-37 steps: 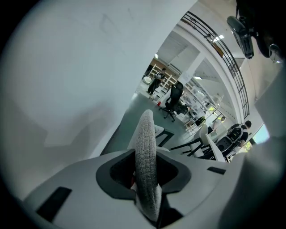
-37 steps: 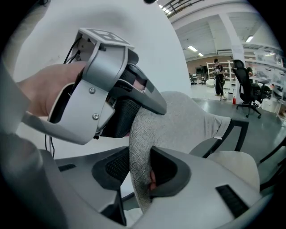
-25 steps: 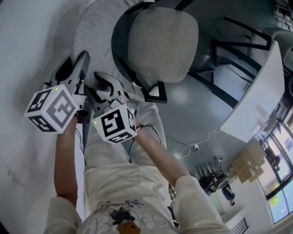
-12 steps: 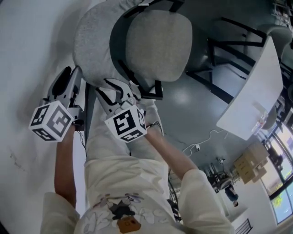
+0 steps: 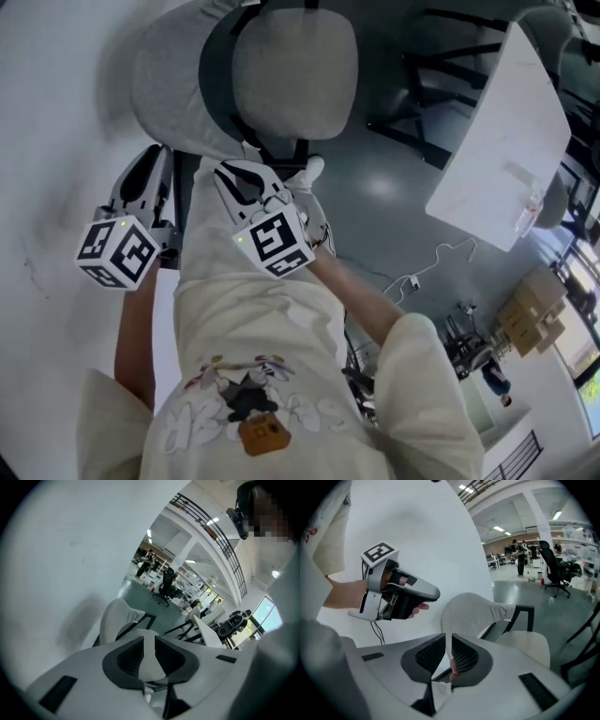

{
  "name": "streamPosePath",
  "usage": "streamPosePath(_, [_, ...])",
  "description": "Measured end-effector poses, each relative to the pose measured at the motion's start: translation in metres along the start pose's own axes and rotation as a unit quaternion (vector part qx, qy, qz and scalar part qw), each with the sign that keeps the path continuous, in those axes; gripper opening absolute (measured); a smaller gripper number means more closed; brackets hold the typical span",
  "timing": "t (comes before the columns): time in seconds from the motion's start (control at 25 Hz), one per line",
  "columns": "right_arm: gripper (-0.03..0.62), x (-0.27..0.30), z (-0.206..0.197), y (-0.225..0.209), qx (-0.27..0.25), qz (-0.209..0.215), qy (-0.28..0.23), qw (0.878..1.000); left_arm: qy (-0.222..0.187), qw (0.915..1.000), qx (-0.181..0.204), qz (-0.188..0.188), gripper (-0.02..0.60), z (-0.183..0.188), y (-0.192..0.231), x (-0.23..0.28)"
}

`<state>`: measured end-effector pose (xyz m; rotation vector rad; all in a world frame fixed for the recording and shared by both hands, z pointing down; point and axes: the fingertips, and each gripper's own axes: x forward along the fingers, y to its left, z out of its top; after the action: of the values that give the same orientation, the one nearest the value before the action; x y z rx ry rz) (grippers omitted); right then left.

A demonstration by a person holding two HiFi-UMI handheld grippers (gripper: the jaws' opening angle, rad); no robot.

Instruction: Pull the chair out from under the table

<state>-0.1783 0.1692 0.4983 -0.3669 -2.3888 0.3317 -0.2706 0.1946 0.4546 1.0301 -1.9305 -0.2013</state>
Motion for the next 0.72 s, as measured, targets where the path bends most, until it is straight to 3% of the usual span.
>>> streamPosePath(0.2, [0.028, -0.056, 0.010, -0.006, 0.051, -0.006, -0.021, 0.998, 0.030, 0.9981, 0.011, -0.053, 0.060, -0.022, -0.076, -0.012])
streamPosePath(0.52, [0.009, -0.146, 0.023, -0.036, 0.038, -0.041, -0.042, 0.998, 0.032, 0.9884, 0.055, -0.138, 0.055, -0.033, -0.197, -0.031])
streamPosePath(0.72, [0.009, -0.200, 0.034, -0.045, -0.009, -0.059, -0.047, 0.997, 0.039, 0.9772, 0.102, -0.182, 0.055, -0.043, -0.263, -0.041])
